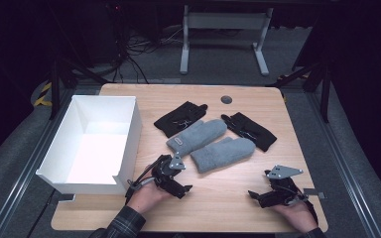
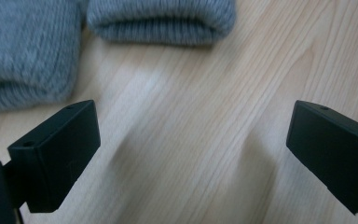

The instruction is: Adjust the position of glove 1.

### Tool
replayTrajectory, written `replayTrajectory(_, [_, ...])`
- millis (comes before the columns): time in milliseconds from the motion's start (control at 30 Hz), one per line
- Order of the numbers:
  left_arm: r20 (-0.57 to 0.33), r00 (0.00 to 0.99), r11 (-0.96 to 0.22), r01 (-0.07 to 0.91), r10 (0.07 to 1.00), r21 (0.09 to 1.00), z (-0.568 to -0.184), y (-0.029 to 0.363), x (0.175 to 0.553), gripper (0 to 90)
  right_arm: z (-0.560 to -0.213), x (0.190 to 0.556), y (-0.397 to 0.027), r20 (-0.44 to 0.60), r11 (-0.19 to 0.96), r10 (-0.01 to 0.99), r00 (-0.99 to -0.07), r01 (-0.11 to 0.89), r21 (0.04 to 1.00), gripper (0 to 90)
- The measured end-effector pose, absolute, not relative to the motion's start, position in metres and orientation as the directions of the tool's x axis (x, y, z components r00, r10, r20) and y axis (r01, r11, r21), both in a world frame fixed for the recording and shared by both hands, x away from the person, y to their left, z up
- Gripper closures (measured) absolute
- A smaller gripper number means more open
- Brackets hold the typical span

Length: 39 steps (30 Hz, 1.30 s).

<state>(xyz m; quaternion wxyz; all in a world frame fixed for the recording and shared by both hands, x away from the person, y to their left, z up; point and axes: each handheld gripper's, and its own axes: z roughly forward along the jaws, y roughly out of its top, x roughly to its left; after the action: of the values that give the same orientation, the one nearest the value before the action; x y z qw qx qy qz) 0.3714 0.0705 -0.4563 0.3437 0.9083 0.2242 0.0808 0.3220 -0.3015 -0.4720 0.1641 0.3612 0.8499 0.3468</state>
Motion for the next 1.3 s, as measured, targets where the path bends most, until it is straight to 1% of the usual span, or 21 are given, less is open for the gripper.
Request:
replayTrajectory(33, [-0.012,0.884,-0.659,0.357,0.467,0.662,-0.454,0.069,0.372,3.3,-0.472,0.322,-0.302,-0.028,0.499,0.727,-0.686,0.5,0.707,0.3])
replayTrajectory(200, [0.013,0.901,-0.679,0.318,0.434,0.661,-0.446,0.056,0.382,3.1,-0.472,0.322,-0.302,-0.027,0.498,0.728,-0.685,0.5,0.708,0.3])
replayTrajectory(300, [0.002,0.905,-0.674,0.315,0.425,0.668,-0.44,0.048,0.389,3.2,-0.472,0.322,-0.302,-0.028,0.498,0.728,-0.685,0.5,0.708,0.3])
replayTrajectory(533, [0.018,0.913,-0.684,0.292,0.407,0.669,-0.43,0.033,0.403,3.1,-0.472,0.322,-0.302,-0.028,0.498,0.727,-0.686,0.5,0.708,0.3])
replayTrajectory(600, [0.006,0.915,-0.677,0.294,0.404,0.675,-0.428,0.028,0.408,3.1,-0.472,0.322,-0.302,-0.027,0.498,0.727,-0.686,0.5,0.708,0.3])
replayTrajectory(867, [0.008,0.927,-0.688,0.272,0.375,0.673,-0.418,0.002,0.433,3.1,-0.472,0.322,-0.302,-0.027,0.498,0.727,-0.686,0.5,0.708,0.3])
replayTrajectory(1100, [-0.003,0.932,-0.687,0.27,0.363,0.675,-0.416,-0.013,0.449,3.5,-0.472,0.322,-0.302,-0.028,0.498,0.727,-0.686,0.5,0.708,0.3])
replayTrajectory(1300, [-0.02,0.934,-0.694,0.279,0.356,0.664,-0.424,-0.031,0.461,5.4,-0.472,0.322,-0.302,-0.028,0.499,0.727,-0.686,0.5,0.708,0.3])
